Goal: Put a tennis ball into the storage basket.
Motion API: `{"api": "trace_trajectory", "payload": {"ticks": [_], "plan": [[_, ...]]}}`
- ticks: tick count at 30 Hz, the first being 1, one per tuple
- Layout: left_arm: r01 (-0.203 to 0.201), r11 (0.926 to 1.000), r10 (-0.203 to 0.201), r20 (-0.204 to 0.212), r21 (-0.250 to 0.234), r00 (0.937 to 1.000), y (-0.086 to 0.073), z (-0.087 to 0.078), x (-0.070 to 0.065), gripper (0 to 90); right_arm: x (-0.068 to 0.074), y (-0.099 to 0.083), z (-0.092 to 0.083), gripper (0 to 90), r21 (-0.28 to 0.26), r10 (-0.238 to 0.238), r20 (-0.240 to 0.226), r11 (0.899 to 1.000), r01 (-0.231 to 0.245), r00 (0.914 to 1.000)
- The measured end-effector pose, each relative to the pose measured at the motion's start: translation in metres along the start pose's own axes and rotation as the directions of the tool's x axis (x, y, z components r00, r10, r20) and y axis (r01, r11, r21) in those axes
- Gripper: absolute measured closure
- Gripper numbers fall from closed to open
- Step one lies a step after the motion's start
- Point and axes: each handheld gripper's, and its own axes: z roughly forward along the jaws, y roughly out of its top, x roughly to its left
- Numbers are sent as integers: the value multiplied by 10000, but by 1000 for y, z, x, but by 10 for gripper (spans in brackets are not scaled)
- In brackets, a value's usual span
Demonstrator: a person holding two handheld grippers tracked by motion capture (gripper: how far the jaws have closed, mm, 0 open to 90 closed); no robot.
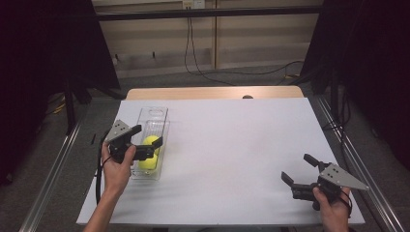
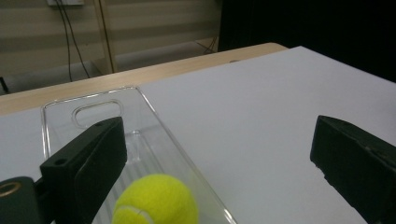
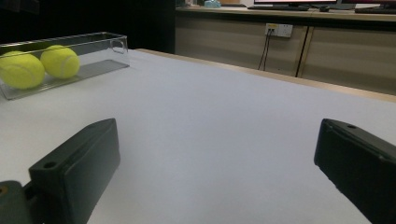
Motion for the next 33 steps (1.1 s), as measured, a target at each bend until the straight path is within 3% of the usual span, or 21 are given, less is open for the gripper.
{"api": "trace_trajectory", "payload": {"ticks": [2,8,13,14,16,19,20,28,31,33], "plan": [[43,9996,-53,-346,-284,9994,-5,-4,-4,39,0,0,0,0,0,1,3,10000,-1,10000],[-37,9995,29,-250,-323,9997,-19,-14,-10,39,0,0,0,0,28,19,25,10000,-19,10000],[235,9982,-245,-171,-547,9996,-31,-21,-15,38,0,0,-1,0,24,32,52,10000,-32,10000],[86,9987,-95,-190,-493,9998,-33,-23,-16,38,0,0,-1,0,10,52,58,10000,-52,10000],[342,9975,-344,-19,-622,9994,-35,-27,-17,38,0,0,-2,0,-11,37,89,10000,-37,10000],[51,9959,-90,-425,-907,9991,-37,-36,-21,38,-1,-1,-2,0,-5,32,94,10000,-32,10000],[101,9955,-136,-369,-941,9992,-38,-38,-22,38,-1,-1,-3,0,-9,40,91,10000,-40,10000],[317,9962,-330,-149,-812,9993,-55,-52,-27,29,-1,-1,-3,0,6,45,110,10000,-45,9999],[562,9952,-570,-73,-806,9983,-60,-56,-26,21,-1,-1,-4,0,-3,36,145,10000,-36,9999],[363,9959,-384,-239,-831,9990,-63,-59,-26,21,-1,-1,-4,0,2,38,153,10000,-39,9999]]}}
